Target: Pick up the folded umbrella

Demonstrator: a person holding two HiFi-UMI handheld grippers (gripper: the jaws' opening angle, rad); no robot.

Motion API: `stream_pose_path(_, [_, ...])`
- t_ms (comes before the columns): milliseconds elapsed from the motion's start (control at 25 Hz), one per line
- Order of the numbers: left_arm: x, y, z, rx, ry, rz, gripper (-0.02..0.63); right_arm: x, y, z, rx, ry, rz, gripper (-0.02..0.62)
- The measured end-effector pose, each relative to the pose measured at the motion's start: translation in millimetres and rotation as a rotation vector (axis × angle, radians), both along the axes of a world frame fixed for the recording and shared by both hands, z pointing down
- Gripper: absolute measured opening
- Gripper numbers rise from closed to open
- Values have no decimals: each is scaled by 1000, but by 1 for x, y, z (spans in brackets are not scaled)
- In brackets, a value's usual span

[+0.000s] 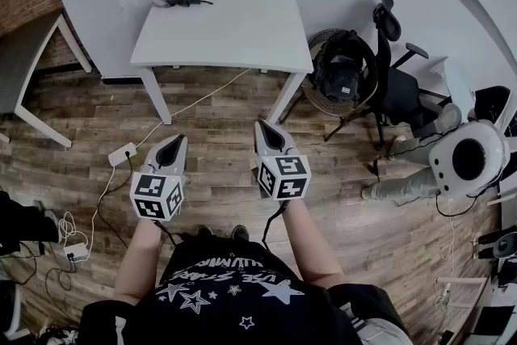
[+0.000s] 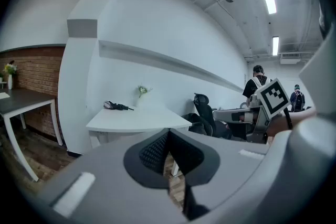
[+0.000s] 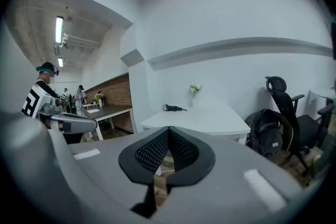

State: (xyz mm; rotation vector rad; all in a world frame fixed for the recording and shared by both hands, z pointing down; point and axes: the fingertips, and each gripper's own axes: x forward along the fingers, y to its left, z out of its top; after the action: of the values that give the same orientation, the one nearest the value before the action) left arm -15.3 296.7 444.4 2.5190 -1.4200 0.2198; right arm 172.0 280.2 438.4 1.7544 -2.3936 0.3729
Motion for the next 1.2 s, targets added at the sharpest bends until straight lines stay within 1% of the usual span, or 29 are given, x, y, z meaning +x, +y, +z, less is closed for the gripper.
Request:
stream_pose_path(240, [-5, -2, -3, 2, 4, 8, 3, -8, -2, -4, 1, 7, -6, 15])
stream_pose_path(480, [-15, -2, 8, -15, 15, 11, 3, -15, -3, 8, -22, 3, 23, 15])
stream_pose_path(600, [-22, -5, 12, -22, 17, 15, 3, -18, -8, 13, -38, -19, 51, 15])
stream_pose_path(720, [-31, -10, 14, -29, 20, 25, 3, -23, -13, 12, -18, -52, 56, 15])
stream_pose_path(960, [-50, -18, 17, -30, 29, 33, 3, -29, -14, 12, 7, 1, 80, 17])
stream_pose_path(1120, [-56, -26, 23, -52, 48, 14, 3, -22, -21, 15, 10, -12, 91, 17])
stream_pose_path(1200, [-55, -35, 27, -59, 43, 6, 3, -19, -31, 20, 4, -15, 94, 17])
